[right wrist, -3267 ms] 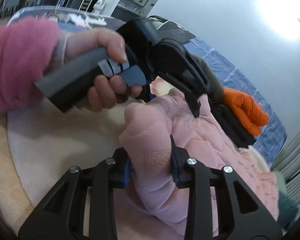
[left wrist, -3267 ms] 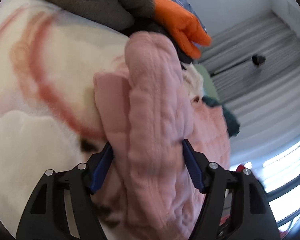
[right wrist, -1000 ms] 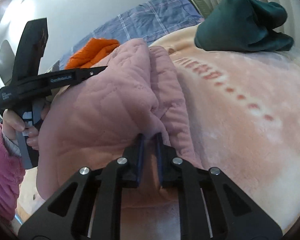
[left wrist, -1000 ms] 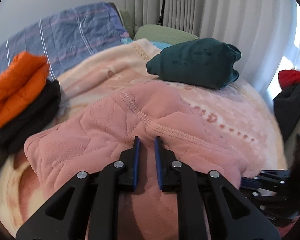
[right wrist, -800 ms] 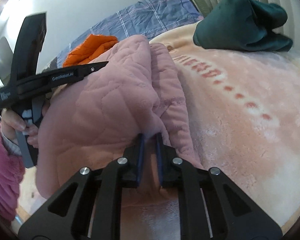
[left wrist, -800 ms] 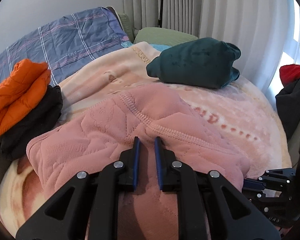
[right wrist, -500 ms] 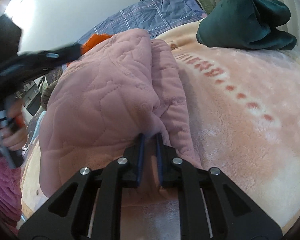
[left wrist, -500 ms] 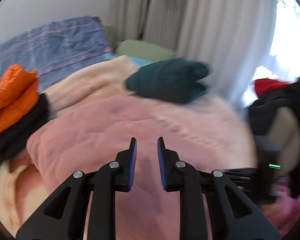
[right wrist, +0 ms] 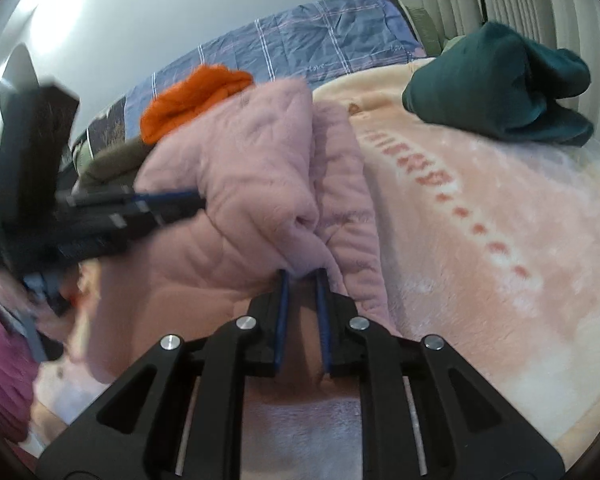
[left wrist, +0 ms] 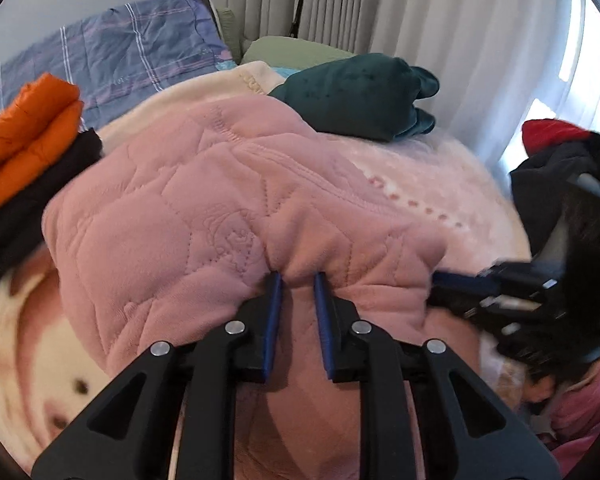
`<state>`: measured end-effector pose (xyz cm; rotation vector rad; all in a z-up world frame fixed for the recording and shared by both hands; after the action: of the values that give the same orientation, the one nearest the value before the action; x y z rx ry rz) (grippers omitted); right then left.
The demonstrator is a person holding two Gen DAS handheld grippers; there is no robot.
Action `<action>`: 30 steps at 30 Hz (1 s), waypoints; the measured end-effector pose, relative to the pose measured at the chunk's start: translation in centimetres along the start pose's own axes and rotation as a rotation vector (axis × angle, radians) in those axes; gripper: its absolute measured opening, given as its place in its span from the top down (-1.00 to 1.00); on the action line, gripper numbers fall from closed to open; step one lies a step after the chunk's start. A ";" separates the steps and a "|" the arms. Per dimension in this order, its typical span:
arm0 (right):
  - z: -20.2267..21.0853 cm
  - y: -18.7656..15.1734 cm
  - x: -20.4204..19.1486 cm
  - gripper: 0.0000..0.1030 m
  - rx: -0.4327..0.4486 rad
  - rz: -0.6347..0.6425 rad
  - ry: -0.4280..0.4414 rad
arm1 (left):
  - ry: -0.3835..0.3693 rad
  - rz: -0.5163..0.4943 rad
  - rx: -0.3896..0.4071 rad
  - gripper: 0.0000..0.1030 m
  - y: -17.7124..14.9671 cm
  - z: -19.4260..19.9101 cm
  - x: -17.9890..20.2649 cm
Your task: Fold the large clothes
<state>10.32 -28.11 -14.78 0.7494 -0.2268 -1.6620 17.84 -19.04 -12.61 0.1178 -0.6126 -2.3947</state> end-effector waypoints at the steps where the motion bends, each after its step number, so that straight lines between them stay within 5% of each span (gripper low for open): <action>1: 1.1 0.8 -0.2 0.64 0.023 -0.008 0.010 | 0.012 -0.002 -0.001 0.61 0.1 0.1 0.0; 6: 4.1 4.9 -2.1 0.58 0.160 0.050 0.042 | 0.096 -0.042 0.011 0.62 0.0 0.1 0.4; 9: 0.1 5.2 -1.9 0.56 0.047 0.035 0.018 | 0.122 -0.051 0.019 0.62 -0.1 0.3 0.3; 11: -4.1 4.3 0.5 0.36 -0.011 -0.030 0.012 | 0.125 -0.057 0.013 0.62 -0.2 0.0 0.3; 15: -5.0 3.4 3.3 0.35 -0.061 -0.218 0.280 | 0.181 -0.101 0.024 0.62 -0.1 -0.3 1.1; 26: -4.7 2.9 2.2 0.33 -0.036 -0.159 0.198 | 0.152 -0.098 0.040 0.61 -0.1 -0.3 0.9; 30: -4.6 2.8 1.9 0.32 -0.032 -0.154 0.192 | 0.055 -0.031 0.032 0.61 0.5 1.5 0.4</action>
<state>15.19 -29.41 -17.41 0.9150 -0.0072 -1.7210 17.48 -19.07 -11.03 0.2080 -0.6280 -2.4033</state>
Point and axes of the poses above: each gripper's, at about its wrist camera, not at the fingertips, and z roughly against the way its jaws point, x to its right, y to its top, the point moved 9 cm from there along -z, roughly the way its jaws point, and after that the axes turned 15 degrees about -x, right-handed, at the moved point
